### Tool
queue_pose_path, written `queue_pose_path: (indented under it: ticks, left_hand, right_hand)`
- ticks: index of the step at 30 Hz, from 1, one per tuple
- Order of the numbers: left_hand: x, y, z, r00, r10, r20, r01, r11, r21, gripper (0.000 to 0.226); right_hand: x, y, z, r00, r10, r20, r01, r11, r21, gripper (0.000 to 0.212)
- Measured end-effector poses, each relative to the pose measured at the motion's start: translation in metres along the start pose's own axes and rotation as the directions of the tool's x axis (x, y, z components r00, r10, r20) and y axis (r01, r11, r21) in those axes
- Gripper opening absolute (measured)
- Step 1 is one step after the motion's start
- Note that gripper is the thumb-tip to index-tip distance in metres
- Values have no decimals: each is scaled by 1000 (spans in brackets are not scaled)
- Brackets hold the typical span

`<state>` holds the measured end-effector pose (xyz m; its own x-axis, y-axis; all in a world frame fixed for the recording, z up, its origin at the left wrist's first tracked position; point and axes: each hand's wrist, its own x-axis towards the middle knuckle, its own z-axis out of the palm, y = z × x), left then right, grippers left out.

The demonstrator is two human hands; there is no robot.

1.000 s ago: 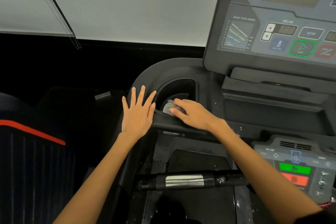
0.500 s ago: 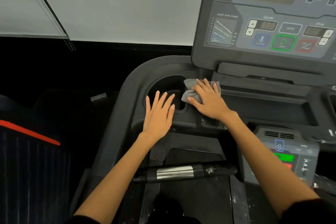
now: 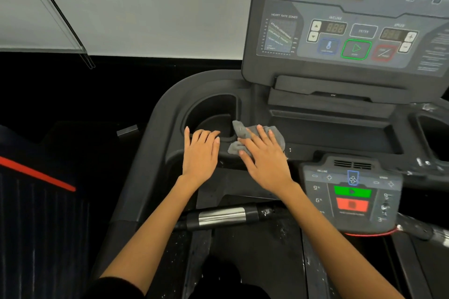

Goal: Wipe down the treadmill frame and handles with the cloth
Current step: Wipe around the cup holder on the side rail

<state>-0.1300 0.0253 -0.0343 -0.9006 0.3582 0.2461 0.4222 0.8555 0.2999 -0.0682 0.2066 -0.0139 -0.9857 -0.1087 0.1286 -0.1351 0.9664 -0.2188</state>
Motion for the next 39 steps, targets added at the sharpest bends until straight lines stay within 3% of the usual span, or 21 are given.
queue_pose_path:
  ticks: [4,7,10,14,18,21,28,34,37,39]
  left_hand:
    - [-2,1,-1,999,-10,30,11,999,-33,56]
    - [-5,-5,-7,995,24,98,-21,999,-27,62]
    - [-11,-11,-20,985,63,163,-71,996,46,63]
    - [-27,-21,-41,989,53,137,-71,988,134,53]
    - [-52,-42,-59,998,-20,52,13,990,140,45]
    - [-69,-55,-70,991,-129,35,125,987,103,54]
    - [-87,-67,-71,944,-324,63,318,944,91,51]
    - [-90,-65,-66,944,-328,45,320,939,125,52]
    - [-91,-66,-66,948,-317,26,311,942,128,51]
    - [-91,-66,-67,947,-320,28,314,942,121,50]
  right_hand:
    - [-31,2,6,991,-127,-43,125,991,-52,35]
    - [-36,9,3,989,-130,-64,120,983,-136,46]
    - [-34,9,-1,997,47,-63,-54,992,-110,35]
    - [-26,-3,3,926,354,-128,-360,932,-31,55]
    - [-17,-19,17,851,462,-250,-472,881,23,60]
    - [-12,-27,26,866,422,-268,-435,900,13,56]
    - [10,-45,33,946,242,-215,-259,964,-59,53]
    - [6,-66,49,981,71,-182,-82,995,-51,60]
    - [-3,-48,45,993,-53,-107,46,996,-71,65]
    - [-9,-33,39,992,-60,-107,48,993,-108,60]
